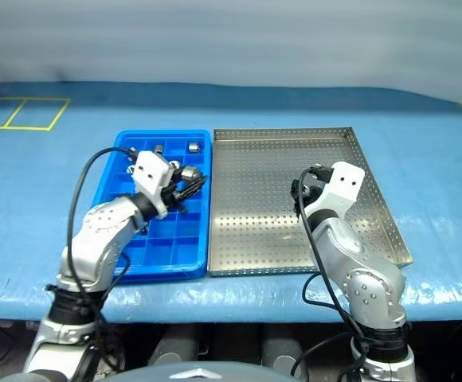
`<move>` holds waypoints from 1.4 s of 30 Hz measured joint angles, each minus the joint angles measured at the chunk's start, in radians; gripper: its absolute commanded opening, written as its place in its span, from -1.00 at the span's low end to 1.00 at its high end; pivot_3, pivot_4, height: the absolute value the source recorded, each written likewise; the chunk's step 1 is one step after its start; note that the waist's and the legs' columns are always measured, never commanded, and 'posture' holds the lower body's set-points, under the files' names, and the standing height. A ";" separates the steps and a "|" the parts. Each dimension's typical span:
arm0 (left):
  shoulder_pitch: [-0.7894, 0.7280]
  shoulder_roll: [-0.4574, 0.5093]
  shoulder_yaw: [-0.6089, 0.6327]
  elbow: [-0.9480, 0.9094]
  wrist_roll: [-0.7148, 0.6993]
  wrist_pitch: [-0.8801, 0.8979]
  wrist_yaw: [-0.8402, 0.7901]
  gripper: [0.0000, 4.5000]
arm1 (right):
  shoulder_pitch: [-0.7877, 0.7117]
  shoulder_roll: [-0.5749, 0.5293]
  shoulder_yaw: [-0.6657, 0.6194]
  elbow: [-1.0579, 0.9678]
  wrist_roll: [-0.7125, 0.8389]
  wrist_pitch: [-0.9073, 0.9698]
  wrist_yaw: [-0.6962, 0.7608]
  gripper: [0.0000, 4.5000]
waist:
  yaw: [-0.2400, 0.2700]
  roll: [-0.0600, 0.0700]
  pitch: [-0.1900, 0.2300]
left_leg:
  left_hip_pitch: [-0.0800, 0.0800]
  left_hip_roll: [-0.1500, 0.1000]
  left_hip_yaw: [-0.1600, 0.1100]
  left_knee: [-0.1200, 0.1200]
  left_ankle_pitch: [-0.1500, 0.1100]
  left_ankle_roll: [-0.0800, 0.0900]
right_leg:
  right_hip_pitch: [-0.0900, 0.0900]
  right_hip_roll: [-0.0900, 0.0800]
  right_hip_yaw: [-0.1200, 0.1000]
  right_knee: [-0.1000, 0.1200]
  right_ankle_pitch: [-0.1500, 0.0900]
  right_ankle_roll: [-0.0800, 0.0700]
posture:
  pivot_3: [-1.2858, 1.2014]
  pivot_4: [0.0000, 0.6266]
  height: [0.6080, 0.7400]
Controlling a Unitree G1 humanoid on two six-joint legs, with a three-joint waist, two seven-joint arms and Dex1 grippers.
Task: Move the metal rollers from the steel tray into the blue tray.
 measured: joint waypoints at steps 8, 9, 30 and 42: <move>0.106 0.108 0.026 -0.043 -0.087 0.029 -0.115 -0.35 | -0.026 0.030 0.036 0.005 -0.079 0.049 0.079 -0.28 | 0.018 0.000 0.000 | -0.001 0.000 0.000 0.000 0.000 0.000 | -0.001 -0.001 -0.001 -0.001 0.000 -0.001 | 0.19 -0.52 1.00; 0.108 0.119 0.021 -0.043 -0.087 0.029 -0.127 -0.35 | -0.031 0.037 0.039 0.005 -0.089 0.055 0.085 -0.28 | 0.019 0.000 0.000 | -0.001 0.001 0.000 0.000 0.000 0.000 | -0.001 -0.001 -0.001 -0.001 0.000 -0.001 | 0.19 -0.52 1.00; 0.061 0.178 -0.106 -0.010 -0.076 0.033 -0.205 1.00 | -0.008 0.107 0.003 -0.054 -0.180 0.141 0.138 -0.28 | 0.017 0.000 0.000 | 0.000 0.002 0.001 -0.001 0.000 0.000 | -0.001 -0.001 -0.001 0.000 -0.001 -0.002 | 0.13 -0.52 1.00; 0.109 0.111 0.124 -0.049 -0.225 0.053 -0.095 1.00 | -0.107 0.174 0.133 -0.080 -0.170 0.235 0.259 -0.28 | 0.010 0.000 0.000 | 0.000 0.003 0.000 -0.002 0.000 0.000 | -0.001 0.001 -0.002 0.000 -0.001 -0.002 | 0.20 -0.52 1.00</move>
